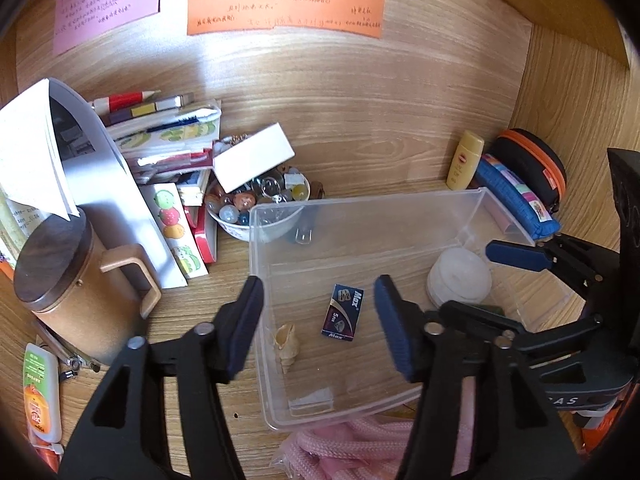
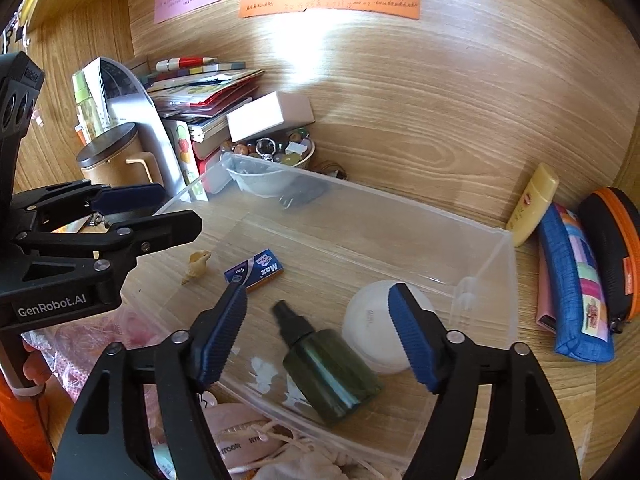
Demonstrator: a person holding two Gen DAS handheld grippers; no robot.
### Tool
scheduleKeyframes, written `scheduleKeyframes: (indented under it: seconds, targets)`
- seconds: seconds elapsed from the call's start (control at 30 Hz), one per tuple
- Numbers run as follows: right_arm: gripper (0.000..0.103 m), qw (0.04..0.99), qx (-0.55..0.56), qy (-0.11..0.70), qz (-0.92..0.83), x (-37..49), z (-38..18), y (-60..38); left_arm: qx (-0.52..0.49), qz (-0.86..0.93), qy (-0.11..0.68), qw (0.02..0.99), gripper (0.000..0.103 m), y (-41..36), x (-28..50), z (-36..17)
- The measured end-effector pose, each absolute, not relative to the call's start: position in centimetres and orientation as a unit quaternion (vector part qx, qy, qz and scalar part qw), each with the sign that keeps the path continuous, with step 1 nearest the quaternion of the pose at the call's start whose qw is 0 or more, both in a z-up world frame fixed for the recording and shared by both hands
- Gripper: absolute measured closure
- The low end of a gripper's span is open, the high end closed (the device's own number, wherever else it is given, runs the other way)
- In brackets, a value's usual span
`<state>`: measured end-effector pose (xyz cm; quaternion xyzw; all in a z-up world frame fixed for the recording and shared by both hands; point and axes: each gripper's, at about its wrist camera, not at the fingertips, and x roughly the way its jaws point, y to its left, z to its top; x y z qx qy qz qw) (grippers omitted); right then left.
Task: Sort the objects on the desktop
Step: 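Withdraw both grippers from the clear box back toward the remaining items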
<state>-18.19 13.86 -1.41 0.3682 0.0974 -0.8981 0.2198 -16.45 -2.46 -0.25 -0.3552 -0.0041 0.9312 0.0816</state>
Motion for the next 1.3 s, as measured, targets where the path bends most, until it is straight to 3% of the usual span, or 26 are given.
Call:
scheduleKeyframes:
  seconds: [0.17, 0.53, 0.57, 0.6, 0.67, 1.3]
  targets:
    - [0.022, 0.199, 0.359, 0.098, -0.907, -17.3, -0.6, 15.0, -0.342, 0.936, -0.006, 0.081, 0.031, -2.6, -16.1, 0.2]
    - [0.015, 0.154, 0.346, 0.094, -0.921, -14.1, 1.2, 18.7, -0.322, 0.944, -0.021, 0.070, 0.025, -3.7, -14.1, 2.3]
    - [0.015, 0.151, 0.345, 0.092, -0.922, -13.7, 1.3, 19.1, -0.318, 0.945, -0.023, 0.067, 0.022, -3.8, -13.6, 2.6]
    - [0.015, 0.143, 0.342, 0.088, -0.924, -13.1, 1.6, 19.8, -0.316, 0.946, -0.025, 0.062, 0.012, -4.0, -13.2, 2.8]
    - [0.015, 0.140, 0.341, 0.085, -0.926, -12.8, 1.7, 20.2, -0.302, 0.951, -0.029, 0.052, 0.007, -4.2, -12.2, 3.3]
    - [0.004, 0.146, 0.352, 0.065, -0.922, -7.9, -0.3, 22.8, -0.318, 0.946, -0.008, 0.062, 0.006, -1.9, -6.1, 2.1]
